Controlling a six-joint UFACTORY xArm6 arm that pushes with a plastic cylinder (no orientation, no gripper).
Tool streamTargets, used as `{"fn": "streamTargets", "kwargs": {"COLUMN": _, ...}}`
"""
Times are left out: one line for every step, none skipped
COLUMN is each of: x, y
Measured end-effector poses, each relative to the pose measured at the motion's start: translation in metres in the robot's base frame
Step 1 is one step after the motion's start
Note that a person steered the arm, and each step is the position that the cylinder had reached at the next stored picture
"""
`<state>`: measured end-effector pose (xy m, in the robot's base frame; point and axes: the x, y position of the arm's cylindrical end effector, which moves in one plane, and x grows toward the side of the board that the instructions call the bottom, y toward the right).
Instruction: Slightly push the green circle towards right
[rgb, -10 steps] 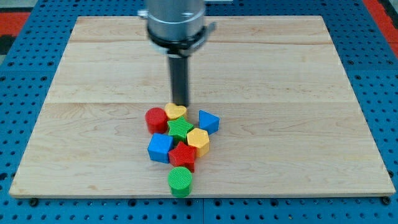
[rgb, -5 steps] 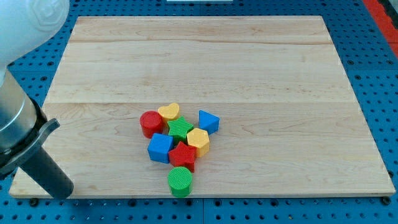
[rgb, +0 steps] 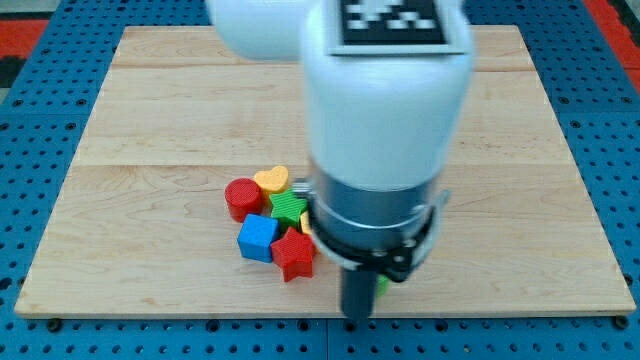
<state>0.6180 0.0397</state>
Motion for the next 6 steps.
{"fn": "streamTargets", "kwargs": {"x": 0.001, "y": -0.010}}
{"fn": "streamTargets", "kwargs": {"x": -0.008, "y": -0.028}}
{"fn": "streamTargets", "kwargs": {"x": -0.033, "y": -0.013}}
{"fn": "streamTargets", "kwargs": {"x": -0.035, "y": 0.004}}
{"fn": "streamTargets", "kwargs": {"x": -0.032, "y": 0.042}}
{"fn": "streamTargets", "kwargs": {"x": -0.002, "y": -0.024}}
